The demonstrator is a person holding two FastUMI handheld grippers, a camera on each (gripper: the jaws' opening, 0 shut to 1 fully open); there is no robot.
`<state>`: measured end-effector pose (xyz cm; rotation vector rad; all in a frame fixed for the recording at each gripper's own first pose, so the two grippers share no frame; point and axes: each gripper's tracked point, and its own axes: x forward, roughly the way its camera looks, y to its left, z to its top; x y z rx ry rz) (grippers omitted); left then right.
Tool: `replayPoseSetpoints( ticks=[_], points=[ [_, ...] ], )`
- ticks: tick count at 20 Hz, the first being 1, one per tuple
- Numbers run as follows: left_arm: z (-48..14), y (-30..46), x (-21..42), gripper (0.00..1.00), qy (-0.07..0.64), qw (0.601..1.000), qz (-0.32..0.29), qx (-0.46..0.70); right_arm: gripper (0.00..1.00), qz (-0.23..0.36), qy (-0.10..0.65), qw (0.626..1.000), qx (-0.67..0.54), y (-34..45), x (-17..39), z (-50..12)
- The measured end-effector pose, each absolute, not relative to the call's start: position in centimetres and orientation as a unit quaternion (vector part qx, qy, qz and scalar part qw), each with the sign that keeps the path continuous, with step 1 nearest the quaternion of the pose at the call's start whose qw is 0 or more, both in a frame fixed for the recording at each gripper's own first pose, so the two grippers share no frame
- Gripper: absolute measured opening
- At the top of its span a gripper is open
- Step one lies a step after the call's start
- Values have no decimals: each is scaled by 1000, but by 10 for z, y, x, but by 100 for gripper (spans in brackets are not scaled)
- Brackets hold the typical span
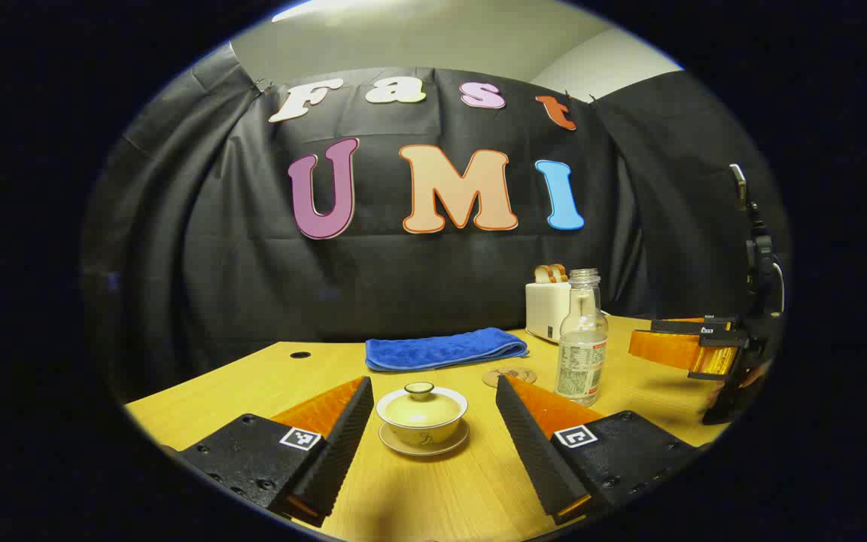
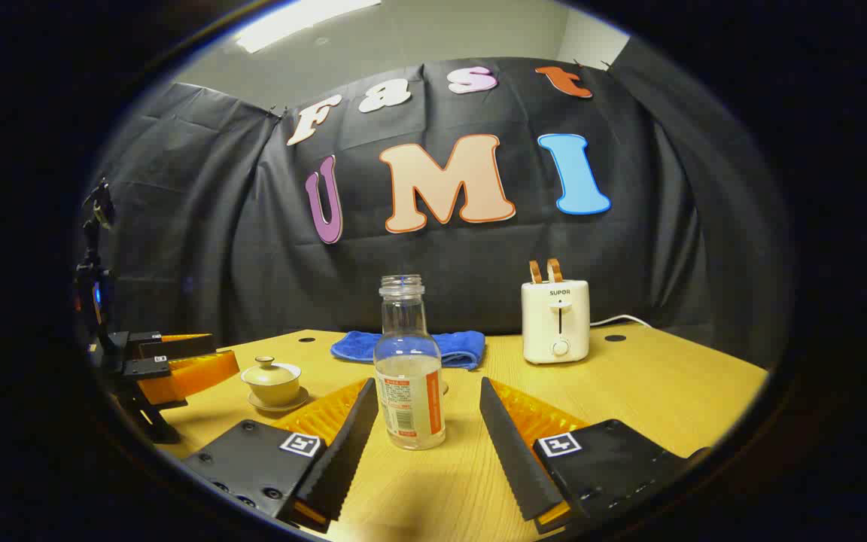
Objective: Open the teacup lid with one hand, grasp the water bottle and pour water into the teacup with the other hand; after pouring, place the water bottle on the coaster and then close the teacup lid.
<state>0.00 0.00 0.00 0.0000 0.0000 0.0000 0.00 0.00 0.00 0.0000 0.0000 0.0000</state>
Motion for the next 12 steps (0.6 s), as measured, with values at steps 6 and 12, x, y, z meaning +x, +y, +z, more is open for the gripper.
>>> replayPoseSetpoints(
  ticks=[6,12],
  points=[
    [-10,17,-2,96,16,1000,15,-18,89,-6,0,1000,-10,2,-1,0],
    [-11,4,0,96,16,999,-28,-19,93,-42,-1,999,-11,-11,0,1]
  ],
)
